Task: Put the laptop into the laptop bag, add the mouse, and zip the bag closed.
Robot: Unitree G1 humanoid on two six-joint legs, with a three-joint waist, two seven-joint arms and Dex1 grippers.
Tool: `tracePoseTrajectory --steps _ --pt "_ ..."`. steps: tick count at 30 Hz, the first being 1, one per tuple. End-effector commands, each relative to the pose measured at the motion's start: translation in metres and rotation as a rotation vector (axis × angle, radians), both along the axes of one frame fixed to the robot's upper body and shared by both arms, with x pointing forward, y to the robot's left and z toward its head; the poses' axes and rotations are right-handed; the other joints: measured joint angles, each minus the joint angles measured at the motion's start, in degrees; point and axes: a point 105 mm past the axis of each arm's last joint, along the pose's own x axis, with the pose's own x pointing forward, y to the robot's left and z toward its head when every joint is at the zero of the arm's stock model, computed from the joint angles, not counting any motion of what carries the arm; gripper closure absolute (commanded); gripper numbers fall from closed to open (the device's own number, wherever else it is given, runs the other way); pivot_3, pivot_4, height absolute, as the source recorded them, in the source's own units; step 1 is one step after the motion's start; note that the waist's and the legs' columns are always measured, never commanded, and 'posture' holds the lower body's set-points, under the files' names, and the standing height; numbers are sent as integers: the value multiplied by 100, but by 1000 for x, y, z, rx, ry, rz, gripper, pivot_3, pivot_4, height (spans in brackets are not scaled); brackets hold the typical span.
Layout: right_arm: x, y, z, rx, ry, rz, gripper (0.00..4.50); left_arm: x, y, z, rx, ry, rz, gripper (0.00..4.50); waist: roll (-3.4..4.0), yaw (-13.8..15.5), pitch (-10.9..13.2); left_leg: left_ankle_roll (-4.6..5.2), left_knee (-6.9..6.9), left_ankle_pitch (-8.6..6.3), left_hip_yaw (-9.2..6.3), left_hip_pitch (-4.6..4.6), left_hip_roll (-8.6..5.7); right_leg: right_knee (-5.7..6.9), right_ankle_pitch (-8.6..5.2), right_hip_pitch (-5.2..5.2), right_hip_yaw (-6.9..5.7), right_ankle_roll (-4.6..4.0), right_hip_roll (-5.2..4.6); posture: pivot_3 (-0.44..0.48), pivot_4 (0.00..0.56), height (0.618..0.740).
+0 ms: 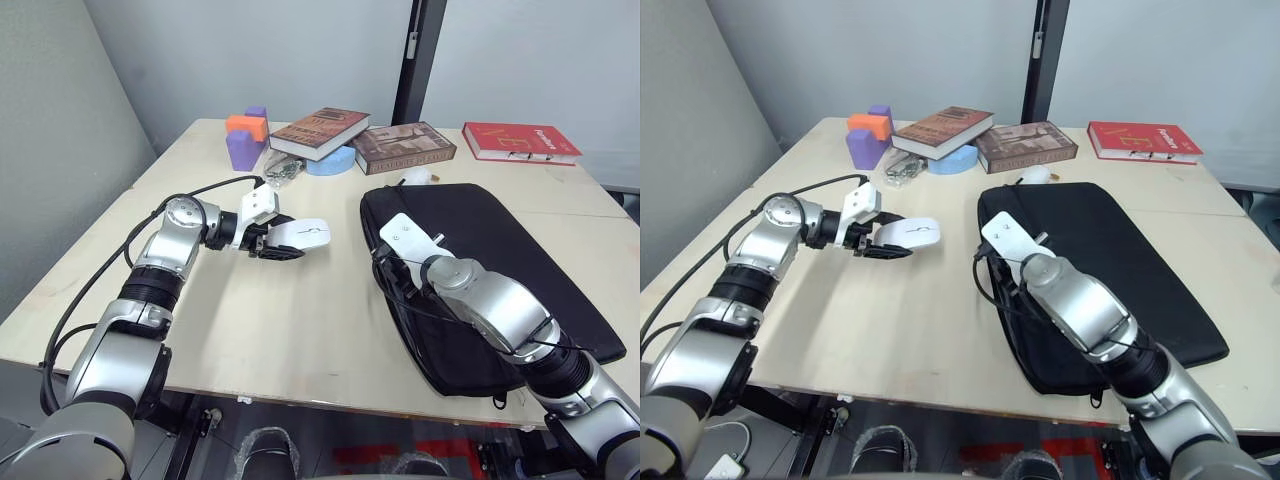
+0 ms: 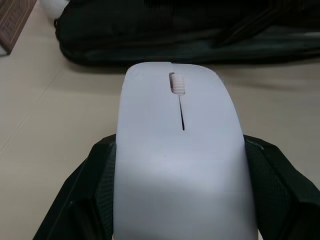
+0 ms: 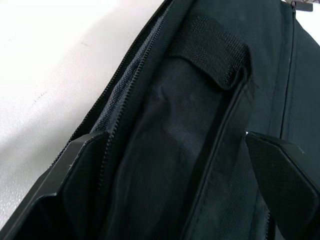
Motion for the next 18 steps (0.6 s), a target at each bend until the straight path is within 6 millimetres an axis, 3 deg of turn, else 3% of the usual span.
tracePoseTrajectory --steps 1,10,14,18 --pt "3 -4 7 20 -36 -14 1540 -6 -1 14 -34 -22 -22 1658 0 2 0 0 1 0 0 0 0 1 0 0 0 0 0 0 150 740" --pt "2 -8 12 -4 -52 0 4491 -14 -18 33 -46 -92 -81 1658 0 15 0 3 14 2 -1 3 0 7 3 6 4 4 -1 0 150 740" --pt "1 -2 24 85 -49 16 4491 -18 -25 33 -47 -83 -105 1658 0 7 0 3 14 3 0 6 0 11 3 6 5 3 -1 0 150 740" --pt "0 6 60 276 -61 42 4491 -18 -32 28 -51 -71 -112 1658 0 -43 0 5 14 3 0 3 0 12 3 3 6 3 0 0 150 740"
